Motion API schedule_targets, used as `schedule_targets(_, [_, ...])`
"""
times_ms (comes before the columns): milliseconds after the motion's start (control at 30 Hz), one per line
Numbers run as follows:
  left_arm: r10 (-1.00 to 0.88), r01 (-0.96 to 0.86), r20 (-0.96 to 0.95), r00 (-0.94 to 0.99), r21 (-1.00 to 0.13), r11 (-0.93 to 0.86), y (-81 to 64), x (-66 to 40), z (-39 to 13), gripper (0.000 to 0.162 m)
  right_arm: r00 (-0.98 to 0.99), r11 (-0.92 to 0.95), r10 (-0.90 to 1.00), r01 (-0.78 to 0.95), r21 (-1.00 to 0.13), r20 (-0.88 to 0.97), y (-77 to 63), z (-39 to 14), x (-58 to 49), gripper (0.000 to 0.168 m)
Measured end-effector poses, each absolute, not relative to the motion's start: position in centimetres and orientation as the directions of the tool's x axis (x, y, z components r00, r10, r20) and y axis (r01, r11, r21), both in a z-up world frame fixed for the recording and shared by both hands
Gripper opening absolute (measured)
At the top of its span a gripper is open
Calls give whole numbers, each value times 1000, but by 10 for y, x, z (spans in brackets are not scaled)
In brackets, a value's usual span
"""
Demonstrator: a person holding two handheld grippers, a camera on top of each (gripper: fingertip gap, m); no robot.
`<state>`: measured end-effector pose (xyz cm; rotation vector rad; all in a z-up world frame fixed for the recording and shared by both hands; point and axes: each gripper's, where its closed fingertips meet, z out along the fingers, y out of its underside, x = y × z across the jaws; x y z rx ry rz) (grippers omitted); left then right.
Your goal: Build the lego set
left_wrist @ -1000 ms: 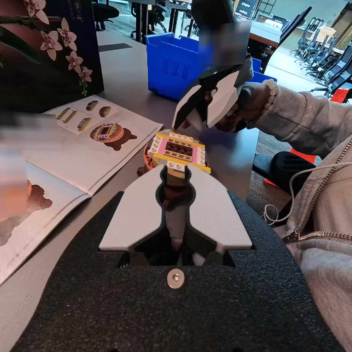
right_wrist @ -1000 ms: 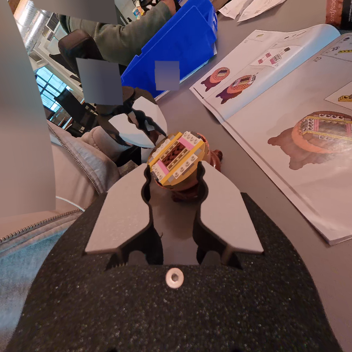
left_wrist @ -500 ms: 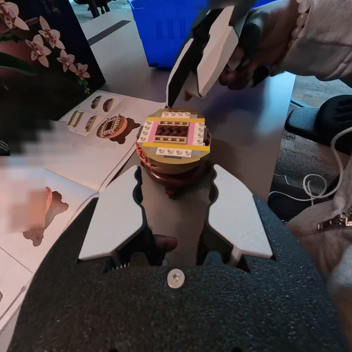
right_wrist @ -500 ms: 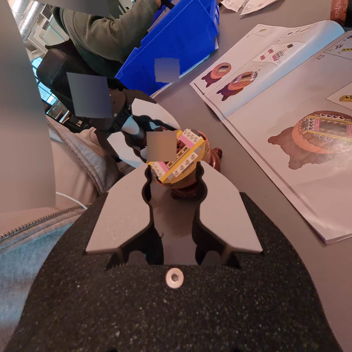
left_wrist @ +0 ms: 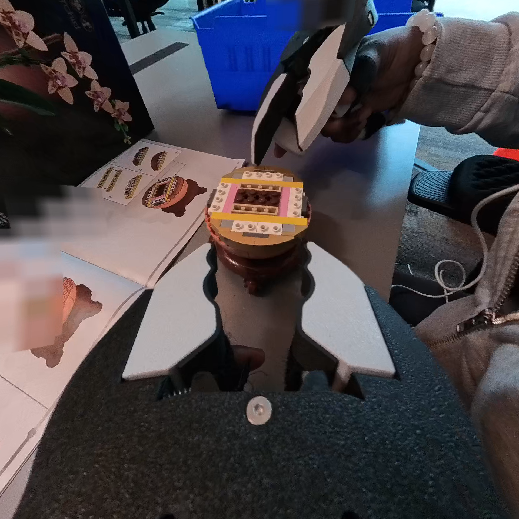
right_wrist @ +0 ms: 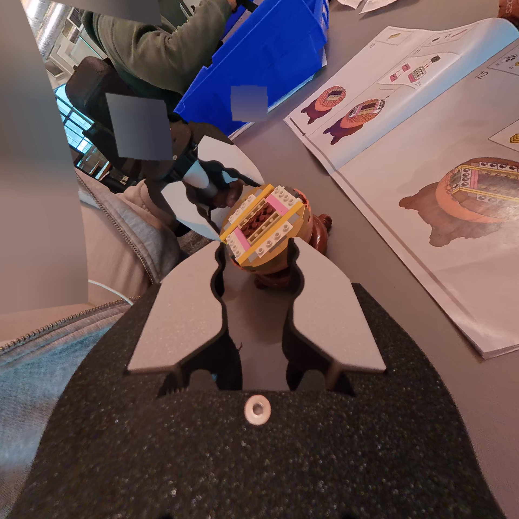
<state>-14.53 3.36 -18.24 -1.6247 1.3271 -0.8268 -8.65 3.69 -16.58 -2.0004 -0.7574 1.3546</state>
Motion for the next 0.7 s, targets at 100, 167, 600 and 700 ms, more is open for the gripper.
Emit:
schedule_targets(100, [-979, -379, 4, 204, -922, -83, 33, -147, -177, 56, 314, -657, 737, 123, -744, -599, 37, -166, -86, 42])
schedule_targets(167, [-979, -371, 0, 202, -925, -77, 35, -147, -175, 47, 313, -656, 738, 124, -745, -598, 37, -166, -86, 42])
schedule_targets(600, [-981, -389, -22, 194, -920, -56, 37, -148, -178, 47, 310, -655, 740, 128, -745, -597, 37, -164, -85, 40])
schedule_targets(700, [-979, -350, -23, 203, -935, -51, 39, -152, -168, 47, 344, -593, 781, 146, -792, -522, 40, -158, -79, 30])
